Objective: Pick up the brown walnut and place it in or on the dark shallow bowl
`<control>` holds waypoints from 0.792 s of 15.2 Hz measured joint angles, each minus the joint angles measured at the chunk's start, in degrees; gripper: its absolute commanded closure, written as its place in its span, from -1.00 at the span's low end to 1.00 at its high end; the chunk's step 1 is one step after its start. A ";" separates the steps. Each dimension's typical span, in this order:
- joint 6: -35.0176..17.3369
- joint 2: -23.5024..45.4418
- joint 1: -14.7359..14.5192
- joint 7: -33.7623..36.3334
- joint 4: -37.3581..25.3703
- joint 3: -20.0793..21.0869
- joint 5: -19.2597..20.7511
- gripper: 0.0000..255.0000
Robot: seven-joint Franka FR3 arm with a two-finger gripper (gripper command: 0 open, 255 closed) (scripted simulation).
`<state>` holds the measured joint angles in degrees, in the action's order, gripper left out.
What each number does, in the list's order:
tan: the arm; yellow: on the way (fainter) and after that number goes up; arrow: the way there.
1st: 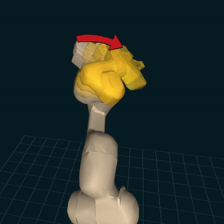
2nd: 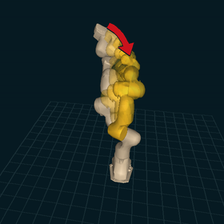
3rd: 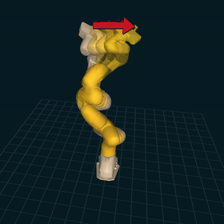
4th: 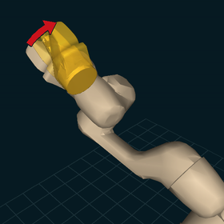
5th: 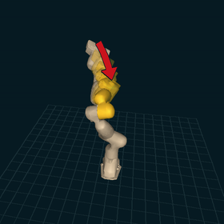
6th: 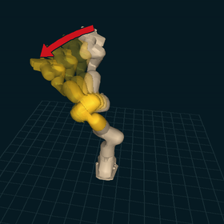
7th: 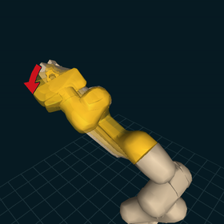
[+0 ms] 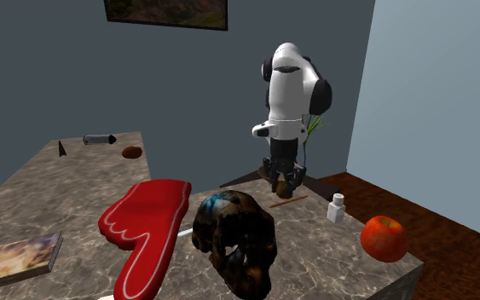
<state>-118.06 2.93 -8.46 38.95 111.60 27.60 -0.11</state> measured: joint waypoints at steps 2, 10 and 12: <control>-0.80 -4.54 0.46 -1.71 4.86 -0.23 -2.41 1.00; -0.85 -24.43 -0.58 -9.88 23.92 -4.14 -11.43 1.00; -0.07 -29.45 -1.44 -11.46 28.21 -5.40 -12.91 1.00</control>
<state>-118.13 -26.52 -9.90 27.49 139.81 22.19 -13.01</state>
